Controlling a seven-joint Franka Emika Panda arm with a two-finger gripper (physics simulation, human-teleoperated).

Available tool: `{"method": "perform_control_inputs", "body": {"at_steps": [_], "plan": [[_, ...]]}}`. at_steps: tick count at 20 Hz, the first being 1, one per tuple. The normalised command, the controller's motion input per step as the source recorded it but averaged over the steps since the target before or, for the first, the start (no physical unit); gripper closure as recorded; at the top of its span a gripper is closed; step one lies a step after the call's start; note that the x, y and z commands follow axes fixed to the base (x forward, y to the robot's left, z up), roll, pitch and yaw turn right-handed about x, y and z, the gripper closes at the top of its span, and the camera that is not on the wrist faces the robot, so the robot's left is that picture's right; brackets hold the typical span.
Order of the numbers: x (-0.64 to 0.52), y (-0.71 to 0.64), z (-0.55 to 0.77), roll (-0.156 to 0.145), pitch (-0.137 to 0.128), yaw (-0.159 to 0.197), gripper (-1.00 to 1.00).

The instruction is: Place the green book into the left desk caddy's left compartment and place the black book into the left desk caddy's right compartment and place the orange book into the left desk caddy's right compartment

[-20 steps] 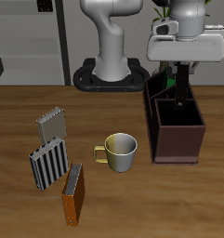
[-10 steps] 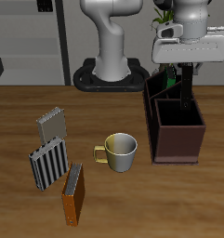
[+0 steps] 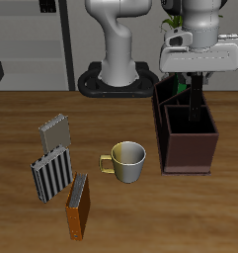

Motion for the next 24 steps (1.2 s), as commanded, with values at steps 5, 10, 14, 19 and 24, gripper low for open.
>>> {"method": "perform_control_inputs", "body": {"at_steps": [5,10,14,19,24], "plan": [[0.06,0.01,-0.10,0.000,0.024,0.002,1.00],[0.09,0.04,-0.18,0.006,0.031,0.004,1.00],[0.07,0.05,-0.12,0.010,0.013,0.009,1.00],[0.07,0.07,-0.17,0.005,0.029,0.011,1.00],[0.08,-0.03,-0.14,-0.006,0.029,0.006,1.00]]}}
